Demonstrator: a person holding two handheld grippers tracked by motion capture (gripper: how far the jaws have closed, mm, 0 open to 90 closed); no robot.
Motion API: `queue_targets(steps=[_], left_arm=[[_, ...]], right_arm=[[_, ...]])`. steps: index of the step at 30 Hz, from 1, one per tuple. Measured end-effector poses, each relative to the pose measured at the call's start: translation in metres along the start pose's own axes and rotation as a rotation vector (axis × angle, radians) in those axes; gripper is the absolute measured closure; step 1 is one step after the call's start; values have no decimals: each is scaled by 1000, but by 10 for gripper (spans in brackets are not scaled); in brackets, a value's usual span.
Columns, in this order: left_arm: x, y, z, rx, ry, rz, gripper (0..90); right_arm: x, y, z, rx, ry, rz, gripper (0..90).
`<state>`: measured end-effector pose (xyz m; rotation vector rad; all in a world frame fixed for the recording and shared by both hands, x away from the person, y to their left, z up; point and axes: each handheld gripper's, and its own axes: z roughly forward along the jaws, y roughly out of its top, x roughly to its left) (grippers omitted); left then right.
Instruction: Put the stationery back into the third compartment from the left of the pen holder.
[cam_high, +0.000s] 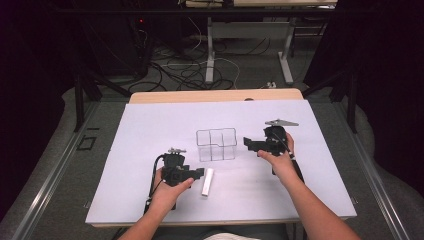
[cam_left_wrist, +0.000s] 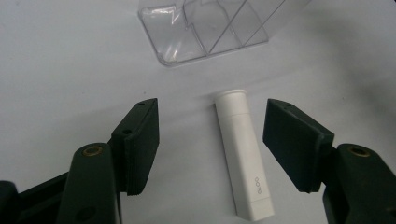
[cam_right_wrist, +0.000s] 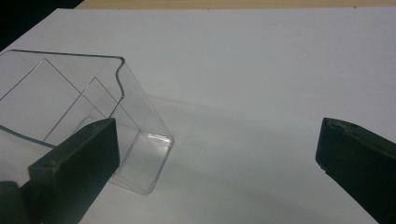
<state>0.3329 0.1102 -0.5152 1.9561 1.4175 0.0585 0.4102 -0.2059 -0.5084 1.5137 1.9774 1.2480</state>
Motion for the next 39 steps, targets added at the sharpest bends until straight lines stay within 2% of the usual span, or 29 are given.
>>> queue_targets(steps=[9,12,17,19,20,21,25,32,33,35,39], left_arm=[[-6,-5,8,64,4,-3,405],[-5,-7,10,79,3,-11,428],[-7,-9,15,138,-51,-34,463],[-7,-10,17,158,-61,-29,472],[-9,-10,18,160,-68,-45,474],[-8,-11,19,172,-76,-35,478],[-9,-13,22,199,-97,-58,490],[-14,-18,26,224,-106,-92,548],[-15,-18,26,233,-118,-115,558],[-15,-19,26,237,-117,-99,562],[-15,-19,26,238,-99,-107,597]], right_arm=[[-6,-2,1,11,4,39,0],[-6,-3,2,11,-1,29,0],[-6,-3,4,13,0,32,0],[-7,-4,4,20,3,31,0],[-7,-4,5,19,2,30,0],[-7,-4,5,22,3,36,0],[-9,-5,6,22,2,36,5],[-10,-5,6,26,9,34,12],[-9,-5,6,27,8,35,13],[-9,-5,6,28,6,40,16],[-9,-6,6,32,6,36,20]])
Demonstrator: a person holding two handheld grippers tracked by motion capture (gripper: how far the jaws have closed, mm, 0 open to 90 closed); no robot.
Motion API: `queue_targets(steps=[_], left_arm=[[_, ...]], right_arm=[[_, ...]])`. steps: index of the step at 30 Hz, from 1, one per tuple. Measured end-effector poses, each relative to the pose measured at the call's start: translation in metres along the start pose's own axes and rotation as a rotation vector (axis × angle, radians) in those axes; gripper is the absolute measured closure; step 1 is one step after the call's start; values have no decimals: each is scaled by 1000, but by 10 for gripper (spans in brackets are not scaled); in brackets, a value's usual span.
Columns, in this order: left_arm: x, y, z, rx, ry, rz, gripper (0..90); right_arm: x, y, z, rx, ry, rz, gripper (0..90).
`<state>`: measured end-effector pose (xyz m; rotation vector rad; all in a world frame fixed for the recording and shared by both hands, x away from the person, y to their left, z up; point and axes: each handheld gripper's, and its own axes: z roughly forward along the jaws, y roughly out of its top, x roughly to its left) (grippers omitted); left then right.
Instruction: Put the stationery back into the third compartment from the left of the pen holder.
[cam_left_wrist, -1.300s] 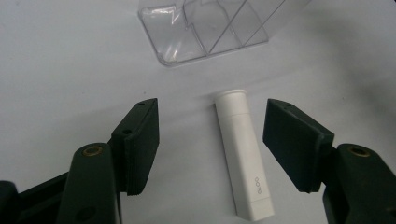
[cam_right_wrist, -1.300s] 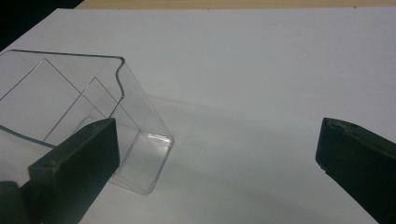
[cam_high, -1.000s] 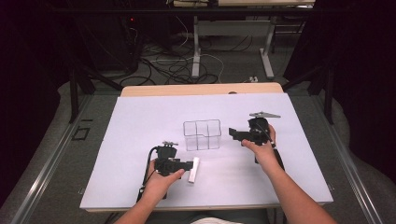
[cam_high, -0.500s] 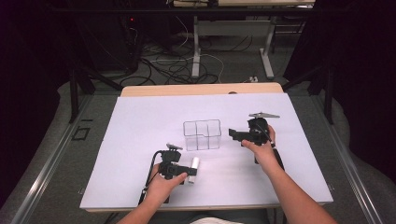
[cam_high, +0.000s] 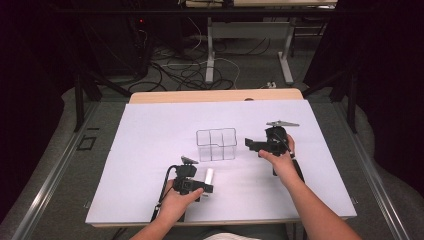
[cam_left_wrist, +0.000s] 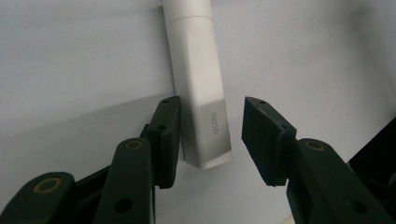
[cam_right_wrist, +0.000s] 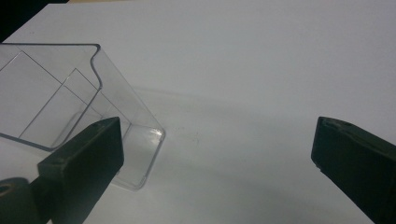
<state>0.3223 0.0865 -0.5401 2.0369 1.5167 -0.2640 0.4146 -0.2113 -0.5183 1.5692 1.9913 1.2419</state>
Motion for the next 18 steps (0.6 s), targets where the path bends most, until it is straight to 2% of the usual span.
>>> queue_targets(steps=[5,10,11,12,18], left_arm=[[-1,0,0,1,24,10,641],[2,1,-2,12,24,13,643],[2,1,-2,5,25,-1,644],[4,1,-3,15,25,9,648],[6,2,-3,21,4,9,666]], right_arm=[[-1,0,0,5,-1,-7,25],[-1,-1,0,7,2,-4,29],[-1,-1,-1,7,1,6,29],[-1,-1,-1,9,4,5,30],[-2,-2,0,8,0,1,34]])
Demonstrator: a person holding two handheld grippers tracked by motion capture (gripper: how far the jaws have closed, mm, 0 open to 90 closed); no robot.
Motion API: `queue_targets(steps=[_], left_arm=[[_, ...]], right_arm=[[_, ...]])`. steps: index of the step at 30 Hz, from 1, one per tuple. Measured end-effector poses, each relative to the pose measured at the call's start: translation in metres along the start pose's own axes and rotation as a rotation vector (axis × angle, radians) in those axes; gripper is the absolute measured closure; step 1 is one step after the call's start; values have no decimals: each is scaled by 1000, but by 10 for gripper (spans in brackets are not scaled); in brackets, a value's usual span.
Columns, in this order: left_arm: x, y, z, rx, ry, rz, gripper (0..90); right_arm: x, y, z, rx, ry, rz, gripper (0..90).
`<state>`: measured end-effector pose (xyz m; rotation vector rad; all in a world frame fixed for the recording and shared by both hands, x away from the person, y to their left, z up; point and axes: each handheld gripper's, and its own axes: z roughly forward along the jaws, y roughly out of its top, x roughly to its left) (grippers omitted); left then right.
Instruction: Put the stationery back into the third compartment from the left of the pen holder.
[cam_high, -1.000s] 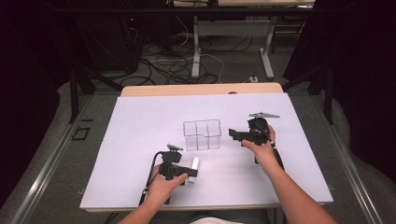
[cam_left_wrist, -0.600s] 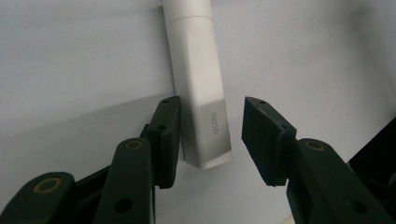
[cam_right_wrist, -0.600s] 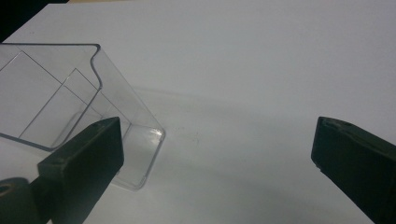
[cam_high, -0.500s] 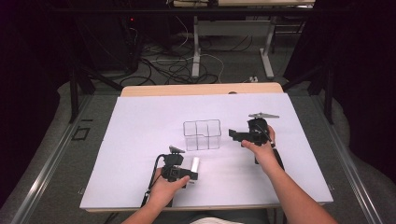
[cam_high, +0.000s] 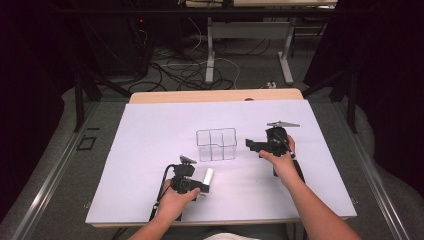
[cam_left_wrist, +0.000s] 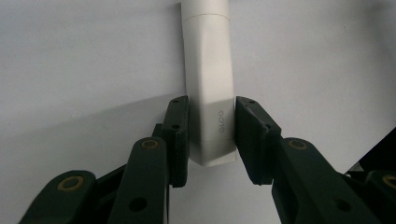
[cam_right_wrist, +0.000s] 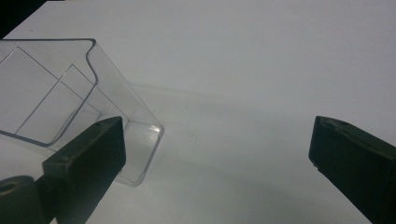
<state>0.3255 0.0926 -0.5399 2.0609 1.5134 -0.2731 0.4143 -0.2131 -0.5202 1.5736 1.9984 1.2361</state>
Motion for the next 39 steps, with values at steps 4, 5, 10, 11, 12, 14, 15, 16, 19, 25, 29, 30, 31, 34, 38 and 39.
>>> queue_targets(steps=[4,5,10,11,12,14,15,16,19,25,29,30,31,34,38,39], left_arm=[[2,0,0,-6,-23,-10,670],[3,-1,-1,-8,-25,-13,671],[6,1,-7,-7,-14,23,710],[5,1,-6,-11,-19,11,710],[5,1,-6,-10,-20,11,710],[5,1,-6,-6,-18,24,711],[4,1,-6,-6,-18,15,711],[4,1,-6,-3,-18,20,711],[5,2,-6,-4,-24,33,711],[4,2,-5,16,-55,22,713],[5,2,-5,15,-64,26,713],[5,3,-6,15,-66,29,714],[6,3,-7,12,-72,33,714],[6,4,-10,-4,-83,42,714],[5,4,-12,-22,-80,49,714],[6,4,-12,-26,-80,50,714]], right_arm=[[1,0,1,3,3,-5,34],[1,0,1,4,4,-5,34],[0,0,1,1,5,-4,36],[0,0,1,1,5,-3,37],[0,0,1,2,5,-3,37],[1,0,1,5,6,-4,38],[1,0,1,4,7,-5,38],[1,0,1,2,9,-6,38],[1,0,0,-2,10,0,39],[1,0,-1,-6,10,4,41],[2,1,-3,-12,17,1,42],[2,1,-3,-16,18,4,44],[2,1,-3,-17,20,8,44],[3,2,-4,-22,25,8,44],[3,2,-4,-21,27,8,46],[4,2,-4,-17,28,12,47]])
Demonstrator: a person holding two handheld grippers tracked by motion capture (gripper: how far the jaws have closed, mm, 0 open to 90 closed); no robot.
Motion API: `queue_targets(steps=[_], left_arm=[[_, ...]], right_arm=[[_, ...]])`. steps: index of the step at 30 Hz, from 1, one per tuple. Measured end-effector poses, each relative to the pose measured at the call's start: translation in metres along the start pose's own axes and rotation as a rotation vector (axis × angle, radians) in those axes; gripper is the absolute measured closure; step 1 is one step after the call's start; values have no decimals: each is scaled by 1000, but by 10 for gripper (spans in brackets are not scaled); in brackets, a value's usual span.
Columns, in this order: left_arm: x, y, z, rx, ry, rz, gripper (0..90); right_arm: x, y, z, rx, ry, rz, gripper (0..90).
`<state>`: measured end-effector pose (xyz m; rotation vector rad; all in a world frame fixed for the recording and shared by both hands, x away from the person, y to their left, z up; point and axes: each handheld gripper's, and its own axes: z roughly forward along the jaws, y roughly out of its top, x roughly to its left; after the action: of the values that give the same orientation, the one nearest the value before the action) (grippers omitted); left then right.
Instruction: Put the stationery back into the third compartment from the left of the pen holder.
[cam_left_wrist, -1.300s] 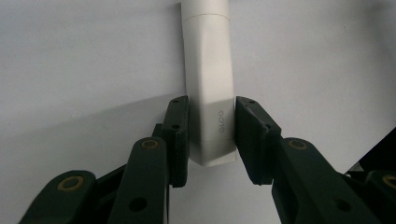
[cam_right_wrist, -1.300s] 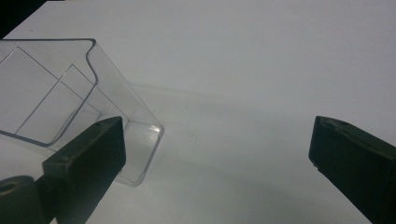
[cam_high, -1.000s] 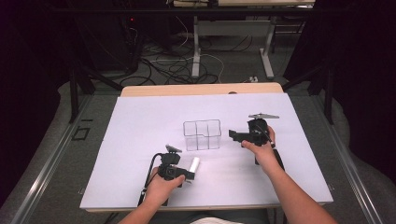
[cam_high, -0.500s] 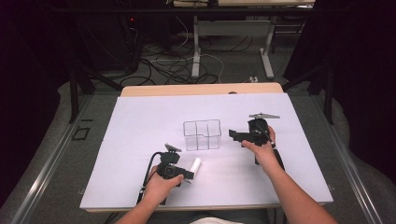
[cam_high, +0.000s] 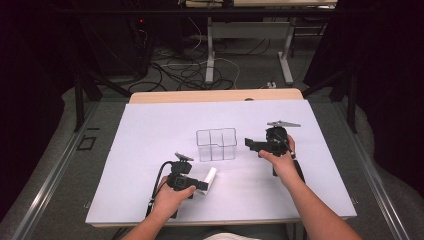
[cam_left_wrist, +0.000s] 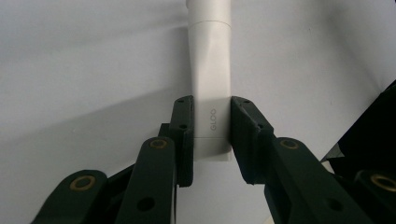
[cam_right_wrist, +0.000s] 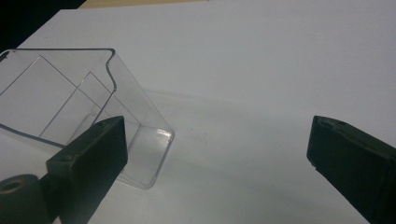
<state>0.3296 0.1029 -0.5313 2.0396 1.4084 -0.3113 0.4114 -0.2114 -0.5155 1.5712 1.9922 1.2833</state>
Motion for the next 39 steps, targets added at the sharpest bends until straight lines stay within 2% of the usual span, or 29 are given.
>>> queue_targets(steps=[1,3,4,9,11,13,14,16,18,19,21,22,25,27,28,29,33,39], left_arm=[[0,0,0,0,0,-8,714],[2,1,-1,6,-4,2,714],[2,0,0,-7,-12,-18,714],[5,1,-3,-27,-50,-28,714],[6,1,-4,-33,-49,-25,714],[4,1,-5,-47,-61,-47,714],[5,1,-6,-50,-56,-26,714],[3,1,-7,-68,-57,-29,714],[1,1,-8,-91,-56,-20,714],[1,1,-10,-97,-52,2,714],[-1,1,-12,-119,-53,16,714],[-2,1,-14,-127,-52,24,714],[-4,1,-18,-166,-42,52,714],[-7,1,-21,-188,-41,64,714],[-8,0,-22,-197,-34,66,714],[-8,0,-23,-202,-23,89,714],[-10,0,-23,-222,-18,99,714],[-12,-1,-23,-232,-14,109,714]], right_arm=[[0,0,0,1,0,-7,47],[-1,0,1,4,5,-8,48],[-1,0,1,8,2,-9,48],[-1,0,0,8,0,-7,50],[0,0,0,4,-1,-9,51],[1,0,0,6,1,-3,51],[2,0,0,5,3,-1,51],[2,0,-1,6,9,-5,52],[4,0,-2,2,23,11,58],[5,1,-3,2,35,24,59],[9,1,-6,4,51,37,70],[10,1,-7,-4,52,25,78],[15,2,-13,-12,57,23,140],[17,3,-17,-20,56,24,150],[18,3,-20,-26,62,32,150],[19,2,-22,-28,66,42,150],[24,-2,-31,-17,113,86,149],[41,-15,-35,-2,197,119,149]])
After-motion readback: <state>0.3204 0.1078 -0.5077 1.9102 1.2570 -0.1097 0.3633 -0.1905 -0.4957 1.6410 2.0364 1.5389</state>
